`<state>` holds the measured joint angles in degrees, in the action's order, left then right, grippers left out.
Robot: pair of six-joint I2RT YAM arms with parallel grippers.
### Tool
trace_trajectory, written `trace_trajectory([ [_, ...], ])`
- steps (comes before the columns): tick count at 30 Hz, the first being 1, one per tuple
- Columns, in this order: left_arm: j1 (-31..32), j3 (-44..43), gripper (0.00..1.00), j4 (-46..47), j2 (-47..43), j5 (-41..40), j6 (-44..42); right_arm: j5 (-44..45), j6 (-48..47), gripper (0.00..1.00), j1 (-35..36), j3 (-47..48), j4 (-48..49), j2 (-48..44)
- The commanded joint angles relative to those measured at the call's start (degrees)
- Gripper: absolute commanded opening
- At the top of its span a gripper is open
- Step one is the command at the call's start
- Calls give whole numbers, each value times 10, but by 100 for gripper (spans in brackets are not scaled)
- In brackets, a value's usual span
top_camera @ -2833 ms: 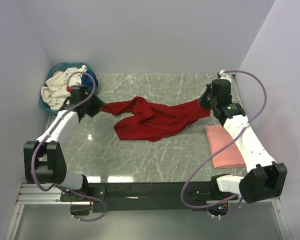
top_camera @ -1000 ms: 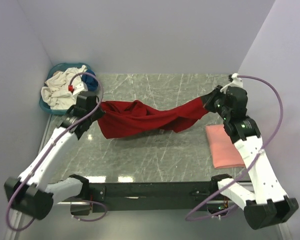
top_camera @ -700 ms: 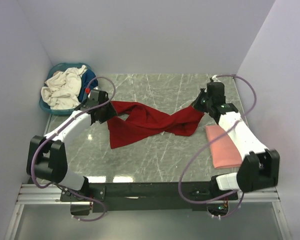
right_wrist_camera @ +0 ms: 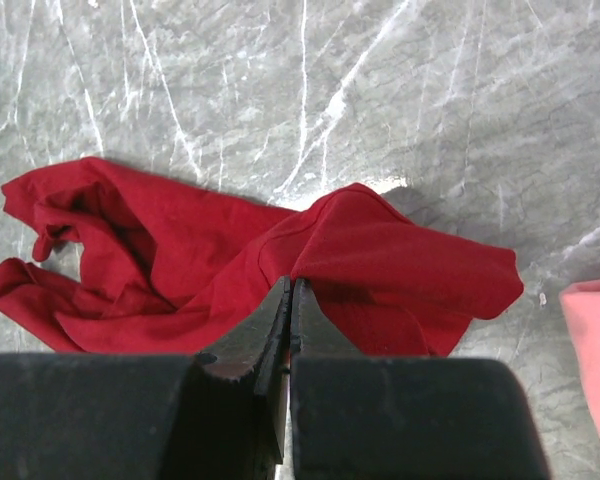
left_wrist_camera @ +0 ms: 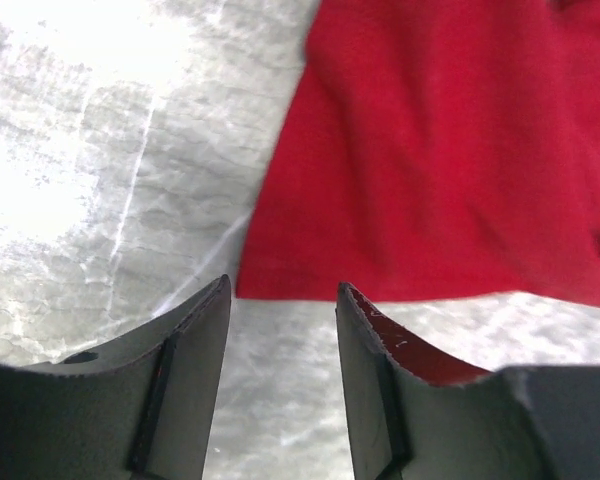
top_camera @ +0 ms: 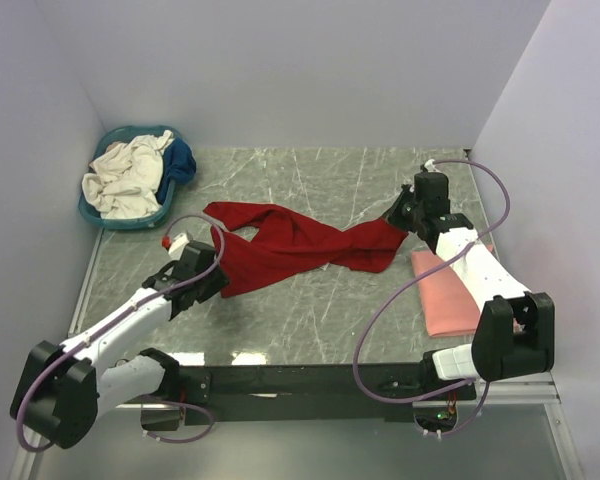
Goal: Fold and stack the t-shirts
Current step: Flatten the tshirt out
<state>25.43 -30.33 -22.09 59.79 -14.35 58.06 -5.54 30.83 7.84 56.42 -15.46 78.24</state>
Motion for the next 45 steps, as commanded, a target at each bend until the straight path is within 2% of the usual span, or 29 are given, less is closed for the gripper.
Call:
trace_trajectory([
  [1,18,-21,53,8,44,-46,14,-5,1,0,-1,-1,25,-24],
  [11,61,-55,55,35,168,-77,-1,-17,-1,0,-2,-9,31,-27],
  [14,72,-65,52,32,188,-90,0,-18,-2,0,-1,-7,30,-28],
  [17,75,-67,40,32,200,-98,0,-21,-2,0,-3,-9,34,-33],
  [18,75,-69,29,28,204,-99,-1,-22,-1,0,-2,-11,35,-33],
  [21,75,-83,12,9,203,-110,-6,-23,-1,0,-2,-14,36,-34],
  [23,75,-95,2,-6,187,-118,-15,-21,-1,0,-2,-18,36,-37],
  [24,75,-111,1,-16,170,-123,-16,-21,-1,0,-2,-19,34,-40],
  [32,46,-233,1,-145,12,-168,-60,-23,2,0,-1,-16,8,-92],
  [38,4,-339,0,-178,-94,-175,-111,-24,8,0,-1,-2,-32,-173],
  [41,4,-410,0,-196,-120,-190,-125,-19,11,0,-2,30,-66,-214],
  [45,4,-468,0,-189,-148,-185,-139,-13,10,0,-1,117,-129,-261],
])
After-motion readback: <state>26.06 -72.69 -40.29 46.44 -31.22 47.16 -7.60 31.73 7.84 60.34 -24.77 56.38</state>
